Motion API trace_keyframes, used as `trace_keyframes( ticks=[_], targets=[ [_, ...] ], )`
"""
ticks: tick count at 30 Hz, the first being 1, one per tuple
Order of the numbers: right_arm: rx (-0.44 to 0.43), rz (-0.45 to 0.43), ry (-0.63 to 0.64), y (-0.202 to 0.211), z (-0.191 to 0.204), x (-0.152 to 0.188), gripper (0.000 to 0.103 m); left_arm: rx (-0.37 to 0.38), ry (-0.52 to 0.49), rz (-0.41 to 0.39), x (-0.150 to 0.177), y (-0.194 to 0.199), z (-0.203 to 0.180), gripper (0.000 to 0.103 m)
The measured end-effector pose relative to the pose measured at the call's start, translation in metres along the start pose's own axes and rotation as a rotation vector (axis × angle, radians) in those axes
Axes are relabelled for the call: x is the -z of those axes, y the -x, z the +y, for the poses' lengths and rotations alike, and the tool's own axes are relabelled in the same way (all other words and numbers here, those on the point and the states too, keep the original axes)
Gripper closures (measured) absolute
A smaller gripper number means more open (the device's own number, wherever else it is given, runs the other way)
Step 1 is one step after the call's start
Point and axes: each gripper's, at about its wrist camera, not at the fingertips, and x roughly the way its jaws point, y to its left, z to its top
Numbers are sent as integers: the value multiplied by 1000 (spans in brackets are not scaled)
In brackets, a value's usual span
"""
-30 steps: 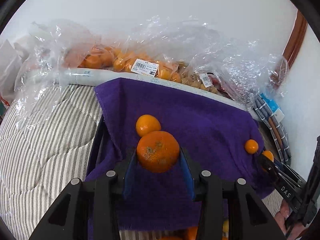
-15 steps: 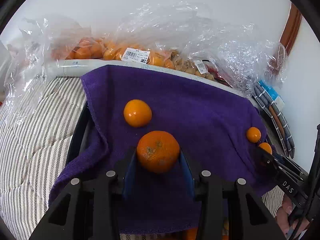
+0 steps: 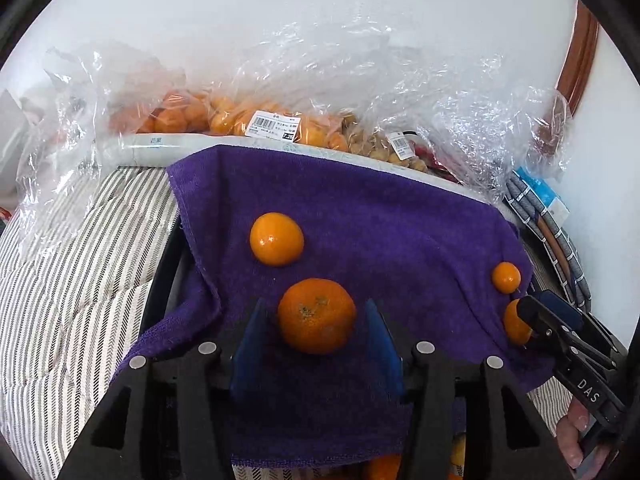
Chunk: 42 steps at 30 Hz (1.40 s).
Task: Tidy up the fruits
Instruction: 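Lower both fruits onto the towel and open both grippers, then grasp a pale yellow round fruit with the right gripper while the left grasps an orange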
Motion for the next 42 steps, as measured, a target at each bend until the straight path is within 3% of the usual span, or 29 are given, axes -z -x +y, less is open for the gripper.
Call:
trace_keyframes(
  ticks=[8,11,14,17,25,31,42],
  targets=[
    [-30,-39,-22,12,-2,-1,45,14,9,-80,-2,21,2,53],
    [-28,-67,-47,21,-3,0,46,-42,-28,-97,-3,34,-2,53],
    [-11,6,-77,27,-3,-2,60,-68,-33,-116,4,52,3,53],
    [-8,42,-89,43,0,7,63,-56,-16,-86,15,68,13,53],
    [-103,71,-21,83,32,54,63,-22,43,-38,48,104,40,53],
    [-190,125,-14,84,51,86,68,-19,52,-1,79,121,56,53],
    [-186,155,12,68,69,100,69,-28,37,38,104,129,73,52]
  ],
)
